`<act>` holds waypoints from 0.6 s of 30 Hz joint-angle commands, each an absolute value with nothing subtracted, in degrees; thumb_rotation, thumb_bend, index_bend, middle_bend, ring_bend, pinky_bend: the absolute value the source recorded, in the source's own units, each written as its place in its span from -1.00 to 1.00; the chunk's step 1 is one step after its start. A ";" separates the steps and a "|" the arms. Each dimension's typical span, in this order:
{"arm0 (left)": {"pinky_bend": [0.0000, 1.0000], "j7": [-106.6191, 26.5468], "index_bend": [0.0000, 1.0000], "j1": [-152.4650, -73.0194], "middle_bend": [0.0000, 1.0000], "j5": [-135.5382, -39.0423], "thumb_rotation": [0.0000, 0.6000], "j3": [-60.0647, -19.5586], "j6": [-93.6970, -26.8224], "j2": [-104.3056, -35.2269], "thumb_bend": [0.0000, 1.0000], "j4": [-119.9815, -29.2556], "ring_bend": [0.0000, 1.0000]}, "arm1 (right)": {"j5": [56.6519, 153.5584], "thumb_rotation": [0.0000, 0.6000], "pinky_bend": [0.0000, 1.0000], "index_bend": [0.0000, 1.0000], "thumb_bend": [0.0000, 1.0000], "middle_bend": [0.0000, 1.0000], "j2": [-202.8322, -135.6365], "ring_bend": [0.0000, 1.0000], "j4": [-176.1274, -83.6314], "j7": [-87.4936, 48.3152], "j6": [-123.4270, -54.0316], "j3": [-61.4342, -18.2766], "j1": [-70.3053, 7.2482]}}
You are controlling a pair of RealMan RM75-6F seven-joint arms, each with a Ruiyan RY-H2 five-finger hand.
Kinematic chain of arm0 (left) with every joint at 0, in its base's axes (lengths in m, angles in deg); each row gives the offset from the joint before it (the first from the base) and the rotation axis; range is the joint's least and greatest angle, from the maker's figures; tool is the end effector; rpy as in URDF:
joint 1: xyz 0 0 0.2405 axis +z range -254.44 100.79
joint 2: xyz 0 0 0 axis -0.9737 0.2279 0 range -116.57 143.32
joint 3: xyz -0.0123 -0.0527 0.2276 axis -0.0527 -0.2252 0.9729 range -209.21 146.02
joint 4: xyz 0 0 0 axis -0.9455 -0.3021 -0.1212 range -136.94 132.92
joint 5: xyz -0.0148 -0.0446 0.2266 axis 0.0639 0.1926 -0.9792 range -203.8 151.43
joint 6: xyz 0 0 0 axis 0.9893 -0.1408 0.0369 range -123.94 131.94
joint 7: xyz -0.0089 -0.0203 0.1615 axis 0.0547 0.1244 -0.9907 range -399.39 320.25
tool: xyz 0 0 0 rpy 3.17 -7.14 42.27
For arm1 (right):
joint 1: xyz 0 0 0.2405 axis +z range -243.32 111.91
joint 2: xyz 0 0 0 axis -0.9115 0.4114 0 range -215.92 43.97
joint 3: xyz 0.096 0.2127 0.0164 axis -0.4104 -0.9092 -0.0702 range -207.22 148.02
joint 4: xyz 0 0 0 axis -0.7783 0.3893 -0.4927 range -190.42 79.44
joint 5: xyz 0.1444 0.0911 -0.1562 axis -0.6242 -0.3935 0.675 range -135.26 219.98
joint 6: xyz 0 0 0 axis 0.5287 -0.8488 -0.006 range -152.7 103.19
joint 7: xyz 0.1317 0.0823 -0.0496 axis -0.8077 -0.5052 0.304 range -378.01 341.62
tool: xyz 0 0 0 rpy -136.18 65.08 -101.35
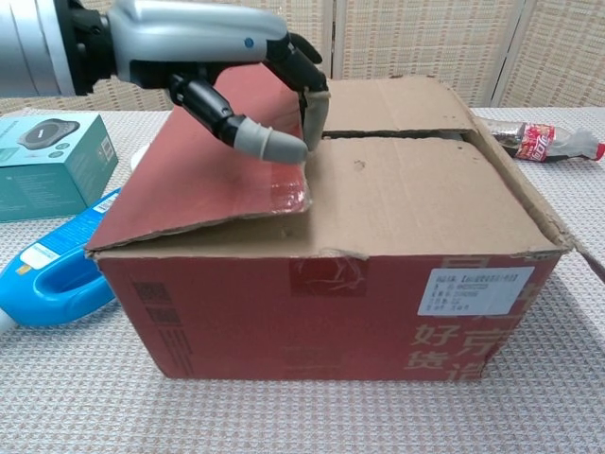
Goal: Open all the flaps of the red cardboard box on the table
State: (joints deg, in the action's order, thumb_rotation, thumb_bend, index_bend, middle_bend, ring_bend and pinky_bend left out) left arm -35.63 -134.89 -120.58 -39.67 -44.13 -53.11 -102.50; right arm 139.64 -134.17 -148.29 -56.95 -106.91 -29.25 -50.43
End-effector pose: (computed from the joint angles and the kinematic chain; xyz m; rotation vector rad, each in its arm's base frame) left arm -0.0036 0.3206 0.0189 -2.4335 -0.4905 -1.2011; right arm -0.2656 -0.2370 0.1857 1.5715 -1.1754 1.2855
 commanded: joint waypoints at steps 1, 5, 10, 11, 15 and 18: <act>-1.00 -35.58 -0.08 -133.56 -0.03 -120.79 -0.47 -39.67 -46.22 -50.85 -0.57 -104.35 -0.14 | 139.72 0.39 -1.00 -0.02 -0.83 -0.09 -134.16 -0.46 -148.25 -57.05 -107.14 -29.32 -50.51; -1.00 -35.69 -0.08 -131.02 -0.03 -120.55 -0.46 -39.81 -49.95 -47.02 -0.57 -107.26 -0.13 | 139.88 0.39 -1.00 -0.02 -0.82 -0.09 -134.07 -0.46 -148.26 -57.21 -107.52 -29.45 -50.59; -1.00 -34.81 -0.08 -127.64 -0.03 -120.23 -0.46 -39.89 -54.46 -42.73 -0.57 -110.35 -0.13 | 139.99 0.38 -1.00 -0.02 -0.82 -0.09 -133.97 -0.46 -148.36 -57.20 -107.56 -29.62 -50.48; -1.00 -34.46 -0.08 -126.87 -0.03 -120.02 -0.46 -39.97 -55.42 -41.74 -0.57 -110.92 -0.13 | 140.04 0.38 -1.00 -0.02 -0.82 -0.09 -133.97 -0.46 -148.42 -57.20 -107.60 -29.68 -50.44; -1.00 -33.68 -0.08 -124.25 -0.03 -119.38 -0.46 -40.08 -58.47 -39.22 -0.57 -112.15 -0.13 | 140.22 0.38 -1.00 -0.02 -0.83 -0.09 -133.92 -0.46 -148.61 -57.13 -107.66 -29.88 -50.25; -1.00 -34.11 -0.08 -121.96 -0.03 -118.89 -0.46 -39.53 -60.21 -37.31 -0.57 -113.12 -0.13 | 140.34 0.38 -1.00 -0.02 -0.82 -0.09 -133.75 -0.46 -148.77 -57.09 -107.55 -29.95 -50.09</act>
